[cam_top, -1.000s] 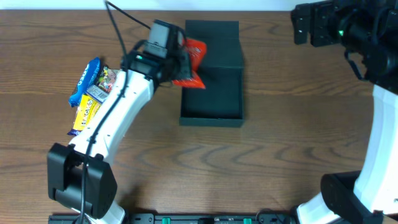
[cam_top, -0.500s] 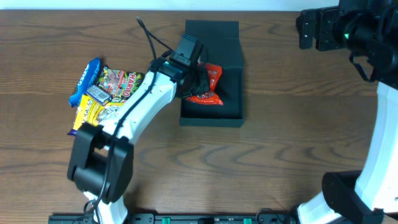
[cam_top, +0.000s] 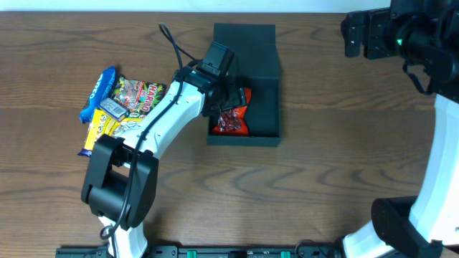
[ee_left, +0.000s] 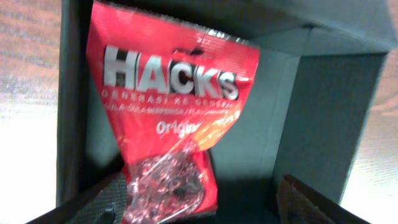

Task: Pack container
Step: 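Carry the red bag into the box and release it, then push the red bag down inside the box with the right gripper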

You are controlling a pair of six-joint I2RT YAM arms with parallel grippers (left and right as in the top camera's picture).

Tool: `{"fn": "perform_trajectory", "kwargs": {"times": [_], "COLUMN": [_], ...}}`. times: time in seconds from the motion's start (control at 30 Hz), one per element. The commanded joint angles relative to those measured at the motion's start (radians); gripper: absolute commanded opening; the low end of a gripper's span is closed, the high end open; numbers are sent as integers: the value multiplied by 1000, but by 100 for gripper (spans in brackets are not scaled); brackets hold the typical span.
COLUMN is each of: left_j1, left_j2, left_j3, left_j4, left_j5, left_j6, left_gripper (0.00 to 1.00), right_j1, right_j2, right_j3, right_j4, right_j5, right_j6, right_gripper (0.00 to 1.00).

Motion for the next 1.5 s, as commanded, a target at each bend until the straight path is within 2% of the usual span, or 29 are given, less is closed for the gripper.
{"fn": "perform_trajectory", "kwargs": {"times": [0.0, 0.07, 0.1, 0.13, 0.17, 0.23, 0.27, 0.37, 0.47, 0.7, 0.9, 1.07, 1.2, 1.47], "left_j1": [24, 37, 45, 61, 76, 113, 137, 204, 261, 282, 320, 351, 353, 352], "left_j2": [-44, -82, -103, -141, -166, -199, -205, -188, -150, -97, -73, -73, -73, -73], "left_j3": [1, 3, 3, 3, 3, 3, 3, -5, -23, -36, -36, -36, -36, -36], "left_j4": [14, 18, 17, 13, 7, -7, -17, -32, -28, -28, -25, -25, -27, -27], "left_j5": [14, 4, -13, -51, -86, -156, -187, -175, -112, -87, -83, -65, -55, -56], "left_j6": [29, 52, 52, 52, 52, 68, 87, 93, 96, 112, 111, 111, 116, 132], "left_gripper": [77, 75, 75, 75, 75, 72, 69, 65, 66, 71, 72, 75, 76, 77], "right_j1": [-4, -4, -4, -3, 0, 14, 25, 66, 134, 270, 343, 388, 404, 405], "right_j2": [4, 4, 4, 5, 6, 6, 6, 6, 6, 6, 8, 103, 193, 265], "right_j3": [0, -10, -21, -47, -72, -138, -183, -311, -485, -910, -1138, -1182, -1180, -1180], "right_j4": [-7, -9, -10, -12, -12, -6, 5, 62, 182, 505, 767, 888, 887, 929], "right_j5": [-5, -22, -50, -110, -150, -198, -216, -266, -329, -434, -439, -439, -455, -439], "right_j6": [6, 7, 6, 6, 6, 5, 5, -5, -5, 0, 78, 124, 138, 138], "right_gripper": [99, 97, 88, 60, 36, 7, 1, 1, 1, 1, 1, 1, 1, 1]}}
